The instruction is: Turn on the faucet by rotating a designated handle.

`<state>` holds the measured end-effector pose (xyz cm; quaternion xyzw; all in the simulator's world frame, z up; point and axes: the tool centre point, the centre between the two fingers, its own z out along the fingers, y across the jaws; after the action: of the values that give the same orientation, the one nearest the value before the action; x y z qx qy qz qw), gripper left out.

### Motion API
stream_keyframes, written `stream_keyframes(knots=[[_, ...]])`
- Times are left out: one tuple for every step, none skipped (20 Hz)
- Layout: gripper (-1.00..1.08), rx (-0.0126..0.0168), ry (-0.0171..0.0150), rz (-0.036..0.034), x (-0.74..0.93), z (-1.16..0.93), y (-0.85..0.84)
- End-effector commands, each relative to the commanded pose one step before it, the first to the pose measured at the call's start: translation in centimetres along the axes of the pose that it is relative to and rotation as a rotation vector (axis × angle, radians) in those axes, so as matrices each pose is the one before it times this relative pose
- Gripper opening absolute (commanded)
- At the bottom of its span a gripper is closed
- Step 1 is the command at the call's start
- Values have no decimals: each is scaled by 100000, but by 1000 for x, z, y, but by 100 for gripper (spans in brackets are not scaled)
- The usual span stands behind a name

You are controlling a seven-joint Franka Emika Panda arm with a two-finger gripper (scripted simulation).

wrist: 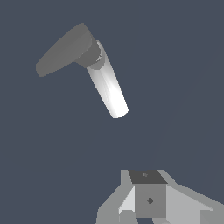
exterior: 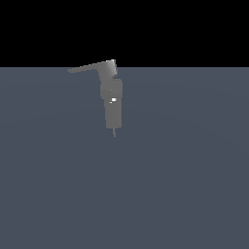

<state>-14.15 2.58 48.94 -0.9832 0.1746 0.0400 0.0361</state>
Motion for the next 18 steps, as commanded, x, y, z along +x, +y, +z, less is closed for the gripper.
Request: stream_keyframes(knots=[[-100,335,-1110,6027,1443,294,-988],[-100,52,-420,2381,544,143,-426],[-100,24,-410,2387,533,157,-442],[-100,-4,-400,2392,521,170,-458],[-100,-31,-388,2397,509,184,-473],[-100,-57,-375,2402,496,198,-488],[-100,-83,-361,2404,481,211,-502],[-100,-108,-345,2409,467,225,-516],[-100,-132,-329,2411,452,239,-530],[-100,-155,-311,2414,436,252,-543],[-100,-177,-292,2414,419,266,-555],[-100,-199,-272,2416,402,279,-567],[-100,-219,-251,2417,384,292,-578],[-100,-239,-229,2416,365,306,-589],[-100,-257,-206,2416,346,319,-599],[-100,-274,-182,2415,326,332,-608],[-100,-290,-158,2413,305,345,-616],[-100,-305,-133,2411,285,358,-624]])
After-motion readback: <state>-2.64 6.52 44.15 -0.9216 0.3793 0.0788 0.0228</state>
